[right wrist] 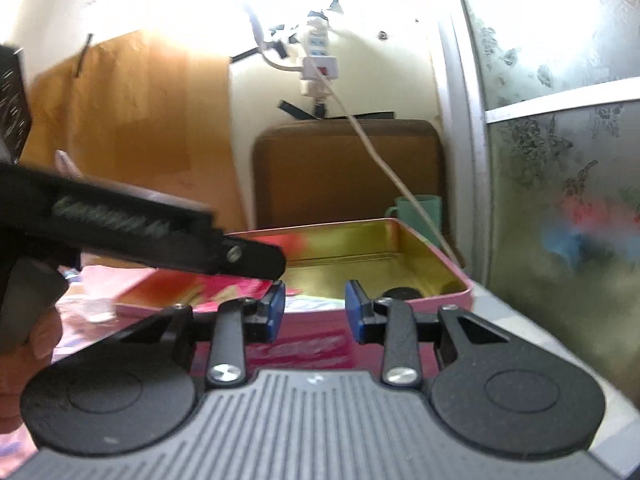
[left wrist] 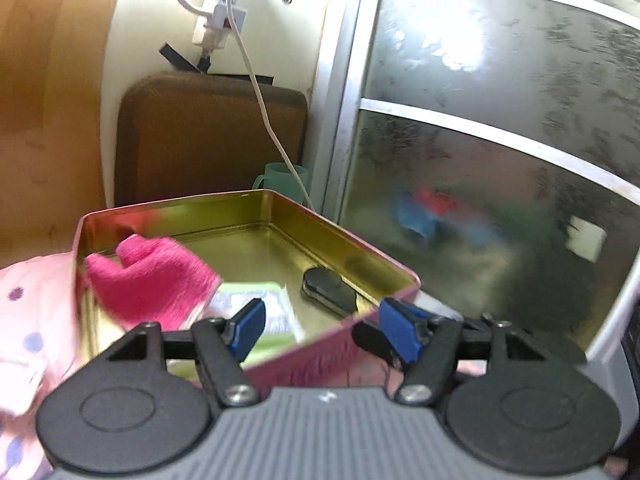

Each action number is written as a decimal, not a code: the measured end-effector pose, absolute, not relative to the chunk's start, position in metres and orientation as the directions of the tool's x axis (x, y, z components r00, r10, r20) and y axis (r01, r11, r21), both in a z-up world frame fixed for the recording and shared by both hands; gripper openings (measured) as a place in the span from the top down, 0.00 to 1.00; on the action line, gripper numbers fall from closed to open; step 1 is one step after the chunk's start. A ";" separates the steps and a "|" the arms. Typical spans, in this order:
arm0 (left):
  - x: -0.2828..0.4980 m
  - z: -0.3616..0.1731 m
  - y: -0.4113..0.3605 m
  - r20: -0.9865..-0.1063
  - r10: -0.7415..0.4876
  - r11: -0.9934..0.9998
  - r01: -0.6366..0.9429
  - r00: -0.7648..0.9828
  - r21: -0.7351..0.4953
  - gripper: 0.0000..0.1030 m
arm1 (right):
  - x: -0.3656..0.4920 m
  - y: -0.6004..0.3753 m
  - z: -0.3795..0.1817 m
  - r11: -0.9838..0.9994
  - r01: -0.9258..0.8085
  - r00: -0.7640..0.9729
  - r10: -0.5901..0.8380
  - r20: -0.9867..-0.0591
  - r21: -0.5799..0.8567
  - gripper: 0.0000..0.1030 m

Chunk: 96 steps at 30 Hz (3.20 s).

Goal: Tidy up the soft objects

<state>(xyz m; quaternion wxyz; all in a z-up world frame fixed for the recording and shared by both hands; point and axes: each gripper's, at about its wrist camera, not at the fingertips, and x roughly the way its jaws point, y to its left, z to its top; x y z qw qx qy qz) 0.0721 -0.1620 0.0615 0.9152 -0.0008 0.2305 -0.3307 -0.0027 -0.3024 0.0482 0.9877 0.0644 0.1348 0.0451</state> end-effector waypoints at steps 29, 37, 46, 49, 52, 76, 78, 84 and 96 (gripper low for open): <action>0.037 -0.006 0.091 -0.439 -0.240 0.907 0.039 0.866 -0.419 0.37 | 0.116 -0.046 0.020 0.721 -0.576 0.754 0.287 -0.591 -0.386 0.62; 0.036 -0.009 0.097 -0.423 -0.260 0.890 0.046 0.868 -0.453 0.36 | 0.072 -0.060 0.021 0.689 -0.526 0.824 0.268 -0.500 -0.498 0.84; 0.032 -0.004 0.085 -0.428 -0.261 0.914 0.079 0.865 -0.397 0.36 | -0.031 -0.133 0.020 0.665 -0.577 0.801 0.347 -0.488 -0.475 0.83; 0.028 0.000 0.069 -0.440 -0.274 0.931 0.121 0.855 -0.345 0.36 | -0.052 -0.162 0.016 0.694 -0.542 0.819 0.310 -0.482 -0.474 0.83; 0.025 0.002 0.048 -0.460 -0.364 0.905 0.192 0.810 -0.378 0.36 | -0.066 -0.188 0.012 0.737 -0.502 0.828 0.257 -0.499 -0.452 0.65; 0.025 0.024 -0.071 -0.526 -0.581 0.813 0.481 0.621 -0.329 0.40 | -0.050 -0.246 0.034 0.913 -0.379 0.784 0.405 -0.471 0.153 0.55; 0.025 0.041 -0.079 -0.488 -0.589 0.806 0.510 0.644 -0.301 0.40 | -0.052 -0.252 0.046 0.917 -0.371 0.813 0.396 -0.426 0.145 0.55; 0.059 0.076 -0.118 -0.439 -0.613 0.785 0.570 0.656 -0.243 0.40 | -0.028 -0.274 0.070 0.953 -0.284 0.890 0.303 -0.342 0.105 0.55; 0.202 0.053 -0.192 -0.616 -0.384 0.910 0.394 0.688 -0.127 0.32 | 0.105 -0.292 0.043 0.999 -0.047 0.887 0.031 -0.460 -0.023 0.53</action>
